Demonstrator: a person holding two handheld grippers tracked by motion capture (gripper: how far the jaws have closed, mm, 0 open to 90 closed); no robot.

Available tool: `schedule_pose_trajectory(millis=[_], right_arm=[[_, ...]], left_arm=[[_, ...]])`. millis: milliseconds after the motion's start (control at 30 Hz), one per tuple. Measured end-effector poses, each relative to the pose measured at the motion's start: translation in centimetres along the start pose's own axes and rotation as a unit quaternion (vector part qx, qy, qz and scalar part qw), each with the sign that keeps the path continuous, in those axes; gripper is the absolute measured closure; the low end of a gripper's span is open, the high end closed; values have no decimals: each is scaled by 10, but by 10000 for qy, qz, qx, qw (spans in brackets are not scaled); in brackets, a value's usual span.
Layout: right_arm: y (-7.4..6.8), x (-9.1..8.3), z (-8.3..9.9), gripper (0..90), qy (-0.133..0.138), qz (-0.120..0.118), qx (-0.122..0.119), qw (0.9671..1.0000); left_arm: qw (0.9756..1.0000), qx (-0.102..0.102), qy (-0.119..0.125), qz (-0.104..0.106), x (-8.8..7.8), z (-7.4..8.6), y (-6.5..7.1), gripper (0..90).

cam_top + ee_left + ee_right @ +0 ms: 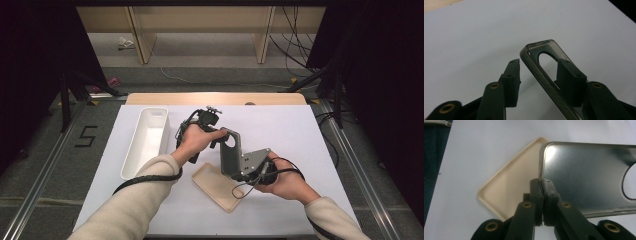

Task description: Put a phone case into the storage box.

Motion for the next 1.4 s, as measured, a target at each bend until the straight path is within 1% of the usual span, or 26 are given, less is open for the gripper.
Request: schedule_pose_trajectory(millis=[100, 133, 167, 200, 267, 367, 467, 500, 533, 567, 667, 700, 733, 767, 800, 833, 867, 900, 933, 967, 1033, 1067, 1100, 1200, 1333, 1400], right_arm=[[-1, 1, 0, 888, -23, -17, -55, 10000], [-2, 2, -1, 888, -45, -49, -54, 10000], [-2, 2, -1, 888, -45, -49, -54, 10000], [-3, 4, -1, 889, -101, -20, -116, 9999], [-3, 5, -1, 889, -110, -22, -102, 9999], [-4, 7, -1, 889, -178, -8, -169, 9997], [-5, 11, 0, 888, -300, 53, -241, 9992], [-5, 12, -1, 889, -305, 71, -263, 9992], [-6, 14, 0, 887, -387, 102, -251, 9989], [-6, 14, 0, 887, -387, 102, -251, 9989], [-4, 15, 1, 878, -371, 216, -230, 9988], [-4, 16, 1, 859, -422, 220, -197, 9987], [-4, 16, 1, 825, -399, 286, -189, 9986], [-3, 16, 1, 799, -331, 367, -164, 9986], [-2, 15, 2, 747, -314, 420, -57, 9986], [-2, 15, 2, 747, -314, 420, -57, 9986], [0, 14, 2, 698, -230, 519, -18, 9984], [1, 14, 2, 665, -175, 554, 115, 9982], [5, 11, 2, 589, -30, 712, 271, 9971], [5, 11, 2, 589, -30, 712, 271, 9971], [8, 8, 3, 508, 113, 842, 537, 9949], [10, 7, 4, 470, 154, 893, 609, 9940], [13, 5, 5, 438, 210, 982, 784, 9919], [19, 1, 8, 366, 372, 1146, 1084, 9868], [25, -3, 13, 282, 573, 1250, 1490, 9792], [28, -5, 14, 253, 664, 1275, 1700, 9749]], left_arm=[[9999, -141, 43, 53, 1, -1, 1, 595], [9998, -203, 54, 71, 1, -1, 1, 626], [9995, -284, 87, 92, 0, -1, 1, 626], [9991, -386, 142, 115, 0, -2, 1, 660], [9981, -545, 241, 175, -2, -3, 3, 675], [9972, -606, 371, 237, -5, -7, 7, 716], [9977, -380, 509, 240, -10, -11, 14, 744], [9973, -362, 583, 271, -11, -12, 17, 760], [9963, -330, 727, 322, -14, -15, 22, 781], [9963, -330, 727, 322, -14, -15, 22, 788], [9940, -323, 944, 459, -18, -20, 28, 807], [9953, -69, 915, 324, -19, -21, 31, 816], [9952, 157, 948, 169, -20, -23, 33, 816], [9945, 182, 1017, 189, -22, -23, 34, 816], [9921, 189, 1216, 249, -25, -25, 36, 816], [9921, 189, 1216, 249, -25, -25, 36, 816], [9912, 308, 1279, 167, -27, -26, 36, 816], [9902, 411, 1335, 90, -28, -27, 36, 816], [9879, 576, 1440, 2, -31, -27, 35, 816], [9879, 576, 1440, 2, -31, -27, 35, 816], [9859, 721, 1507, -119, -34, -26, 33, 816], [9845, 789, 1558, -172, -36, -25, 31, 816], [9834, 856, 1588, -221, -38, -24, 30, 816], [9798, 990, 1706, -316, -43, -22, 25, 815], [9743, 1173, 1861, -479, -49, -17, 18, 815], [9720, 1197, 1951, -534, -52, -15, 15, 816]])
Point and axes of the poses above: each handheld gripper's, and its own axes: x roughly forward along the jaws, z roughly out of its underside, y roughly to its right, the point moved 2 cm from there along x, roughly forward along the jaws, and after that the axes turned 14 degrees about x, right-handed, at the moved point
